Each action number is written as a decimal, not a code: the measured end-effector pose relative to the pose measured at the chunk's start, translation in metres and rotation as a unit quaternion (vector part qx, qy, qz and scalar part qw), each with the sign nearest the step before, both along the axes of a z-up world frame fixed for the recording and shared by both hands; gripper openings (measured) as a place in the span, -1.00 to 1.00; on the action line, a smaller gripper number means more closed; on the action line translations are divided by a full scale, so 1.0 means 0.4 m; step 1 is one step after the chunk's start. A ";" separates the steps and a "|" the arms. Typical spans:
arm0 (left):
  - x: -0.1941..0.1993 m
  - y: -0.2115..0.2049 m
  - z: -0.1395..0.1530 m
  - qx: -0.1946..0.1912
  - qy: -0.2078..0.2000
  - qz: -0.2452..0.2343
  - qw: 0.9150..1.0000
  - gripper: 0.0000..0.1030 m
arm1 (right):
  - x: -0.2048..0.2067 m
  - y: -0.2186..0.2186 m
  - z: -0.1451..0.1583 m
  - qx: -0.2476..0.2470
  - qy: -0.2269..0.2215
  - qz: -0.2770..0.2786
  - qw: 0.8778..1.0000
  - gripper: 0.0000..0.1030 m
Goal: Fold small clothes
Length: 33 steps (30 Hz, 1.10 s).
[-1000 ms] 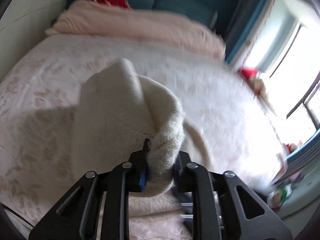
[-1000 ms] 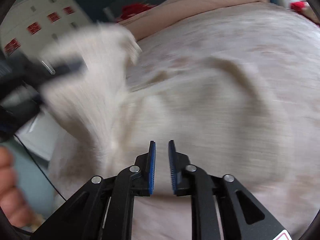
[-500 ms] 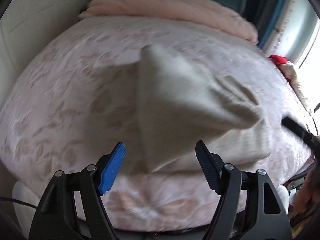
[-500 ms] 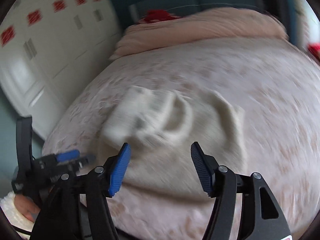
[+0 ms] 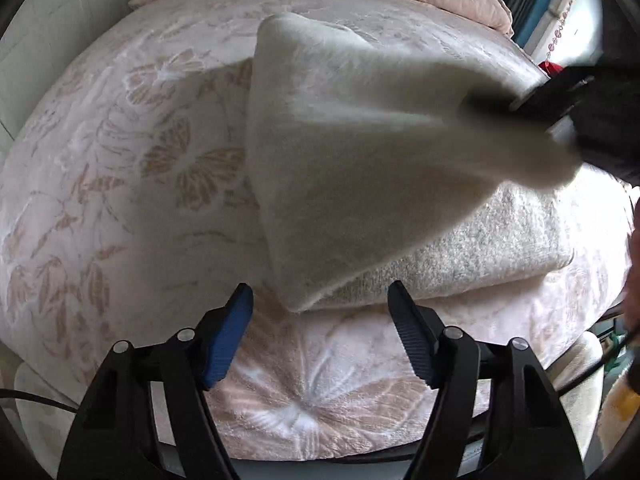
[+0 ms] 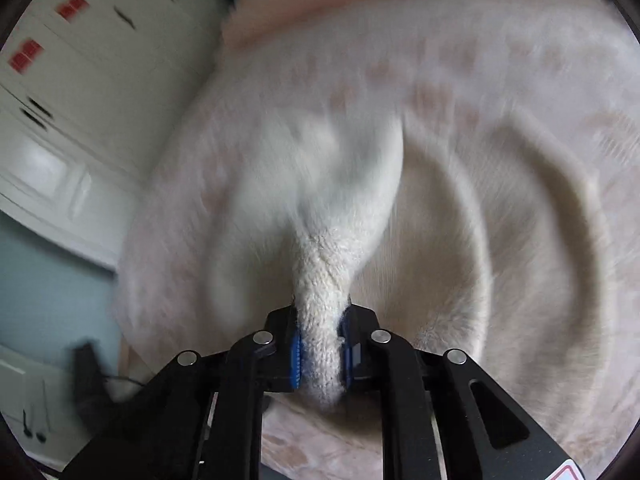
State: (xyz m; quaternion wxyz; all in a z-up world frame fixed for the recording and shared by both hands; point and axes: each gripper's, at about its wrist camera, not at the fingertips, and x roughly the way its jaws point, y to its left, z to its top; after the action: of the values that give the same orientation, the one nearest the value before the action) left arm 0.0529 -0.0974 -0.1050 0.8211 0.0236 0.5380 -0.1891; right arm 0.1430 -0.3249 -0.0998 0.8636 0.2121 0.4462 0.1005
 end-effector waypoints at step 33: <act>0.038 -0.031 0.017 -0.074 0.054 -0.006 0.996 -0.47 | -0.320 -0.194 -0.003 -0.056 -0.089 -0.137 0.985 -0.78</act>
State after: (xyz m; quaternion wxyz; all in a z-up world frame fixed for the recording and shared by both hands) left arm 0.0681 -0.1097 -0.0981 0.7892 -0.0438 0.5658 -0.2346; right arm 0.0149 -0.4025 -0.1012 0.9159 0.2128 0.3394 -0.0250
